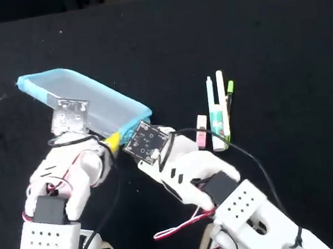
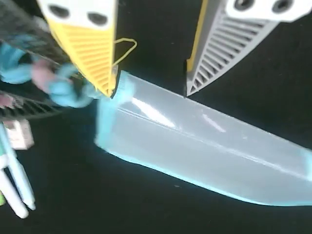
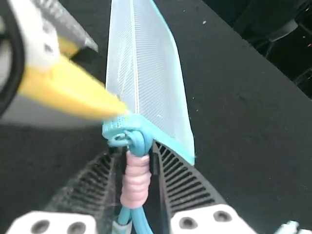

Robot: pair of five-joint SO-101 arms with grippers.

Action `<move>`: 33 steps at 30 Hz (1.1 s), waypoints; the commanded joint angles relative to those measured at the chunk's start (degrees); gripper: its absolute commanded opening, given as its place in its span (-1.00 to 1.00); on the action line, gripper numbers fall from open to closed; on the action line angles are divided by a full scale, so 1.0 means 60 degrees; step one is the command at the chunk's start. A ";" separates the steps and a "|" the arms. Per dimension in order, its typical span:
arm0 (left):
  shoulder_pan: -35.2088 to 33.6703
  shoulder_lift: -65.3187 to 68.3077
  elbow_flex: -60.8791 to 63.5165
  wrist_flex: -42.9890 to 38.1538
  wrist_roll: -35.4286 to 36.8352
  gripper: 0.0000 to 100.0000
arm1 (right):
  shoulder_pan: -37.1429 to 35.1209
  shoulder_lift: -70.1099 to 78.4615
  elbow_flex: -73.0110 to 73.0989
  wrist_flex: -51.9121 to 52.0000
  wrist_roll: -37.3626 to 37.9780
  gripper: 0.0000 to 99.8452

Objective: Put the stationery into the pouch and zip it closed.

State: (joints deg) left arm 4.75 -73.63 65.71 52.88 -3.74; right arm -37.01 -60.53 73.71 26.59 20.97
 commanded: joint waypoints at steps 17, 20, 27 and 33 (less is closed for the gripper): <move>-0.1150 -0.0117 -0.0022 -0.0498 0.0982 -0.53 | 0.0029 0.1077 -0.5766 0.4703 0.0791 -0.98; -0.1048 -0.0117 0.0095 -0.0513 0.0967 -0.53 | 0.0029 0.0813 -0.5311 0.4703 0.0791 -0.98; -0.0974 -0.0132 -0.1326 0.1187 0.0293 -0.53 | 0.0029 -0.0037 -0.3436 0.3443 0.0777 -0.98; 0.0183 -0.0132 -0.2308 0.2799 -0.0952 -0.53 | 0.0029 -0.0315 -0.2952 0.3194 0.0777 -0.98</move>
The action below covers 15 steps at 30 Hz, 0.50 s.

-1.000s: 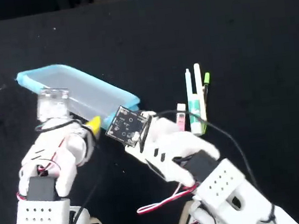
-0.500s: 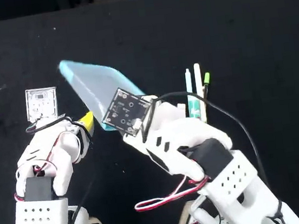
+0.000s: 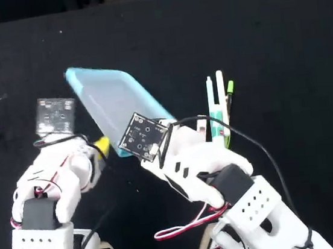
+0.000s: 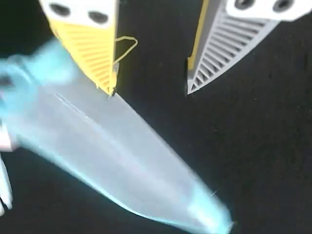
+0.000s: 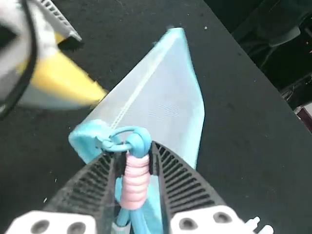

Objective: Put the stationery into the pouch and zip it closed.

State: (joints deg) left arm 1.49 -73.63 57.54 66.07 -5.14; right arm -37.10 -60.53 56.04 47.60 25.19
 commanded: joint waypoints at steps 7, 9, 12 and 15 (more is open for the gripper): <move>0.0974 -0.0366 -0.1780 0.1451 -0.0747 -0.53 | 0.0044 -0.0300 0.0007 -0.0366 0.0073 -0.98; 0.1062 -0.0659 -0.2205 0.1963 -0.0733 -0.53 | 0.0044 -0.0300 0.0007 -0.0366 0.0073 -0.98; 0.1824 -0.1084 -0.2337 0.2300 -0.0659 -0.53 | 0.0044 -0.0300 -0.0007 -0.0366 0.0073 -0.98; 0.2381 -0.1216 -0.2220 0.2227 -0.0029 -0.53 | 0.0044 -0.0300 -0.0022 -0.0366 0.0073 -0.98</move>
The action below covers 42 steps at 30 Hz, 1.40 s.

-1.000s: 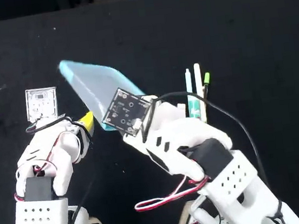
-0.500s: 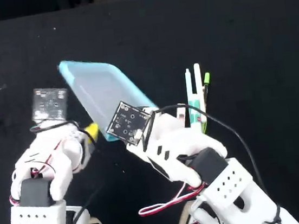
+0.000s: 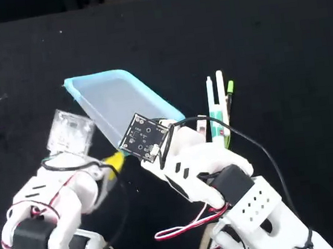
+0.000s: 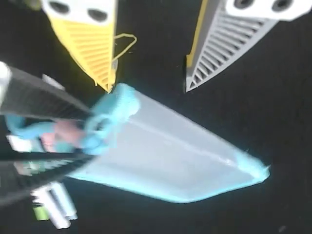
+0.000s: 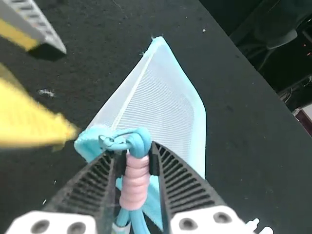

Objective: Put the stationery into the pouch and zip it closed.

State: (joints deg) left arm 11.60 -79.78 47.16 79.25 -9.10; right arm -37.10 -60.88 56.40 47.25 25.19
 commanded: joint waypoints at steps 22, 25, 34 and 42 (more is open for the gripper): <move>-0.0388 -0.0132 0.1502 -0.1802 0.0352 -0.53 | 0.0044 -0.0286 -0.0037 -0.0278 0.0073 -0.98; -0.0491 -0.0132 0.1590 -0.1993 0.0293 -0.53 | 0.0044 -0.0286 -0.0037 -0.0264 0.0073 -0.98; -0.0505 -0.0132 0.2352 -0.2857 0.0293 -0.53 | 0.0044 -0.0286 -0.0037 -0.0249 0.0073 -0.98; -0.0505 -0.0147 0.2352 -0.2872 0.0308 -0.54 | 0.0044 -0.0286 -0.0022 -0.0249 0.0073 -0.98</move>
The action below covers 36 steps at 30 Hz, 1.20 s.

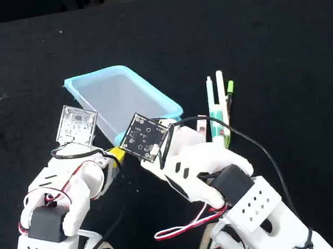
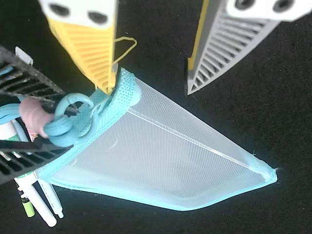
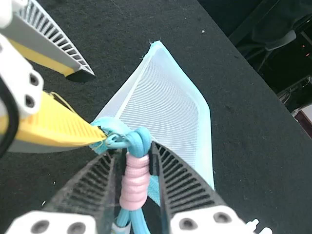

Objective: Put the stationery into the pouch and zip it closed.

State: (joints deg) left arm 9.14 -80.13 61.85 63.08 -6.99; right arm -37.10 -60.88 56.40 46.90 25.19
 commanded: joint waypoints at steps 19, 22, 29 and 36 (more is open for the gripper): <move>-0.0022 -0.0088 0.0300 -0.0659 0.0689 -0.88 | 0.0103 -0.0300 0.0300 -0.0176 0.0073 -0.98; -0.0051 -0.0088 0.0447 -0.0864 0.0689 -0.88 | 0.0103 -0.0300 0.0300 -0.0161 0.0073 -0.98; -0.0110 -0.0088 0.0403 -0.0850 0.0703 -0.88 | 0.1377 -0.0300 0.0227 -0.0161 0.0147 -0.98; -0.0886 -0.0088 0.0271 -0.0982 0.0703 -0.94 | 0.1949 -0.0300 0.0227 -0.0176 0.0103 -0.98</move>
State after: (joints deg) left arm 8.26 -80.48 65.10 58.86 -3.56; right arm -27.52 -60.88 58.51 46.90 25.54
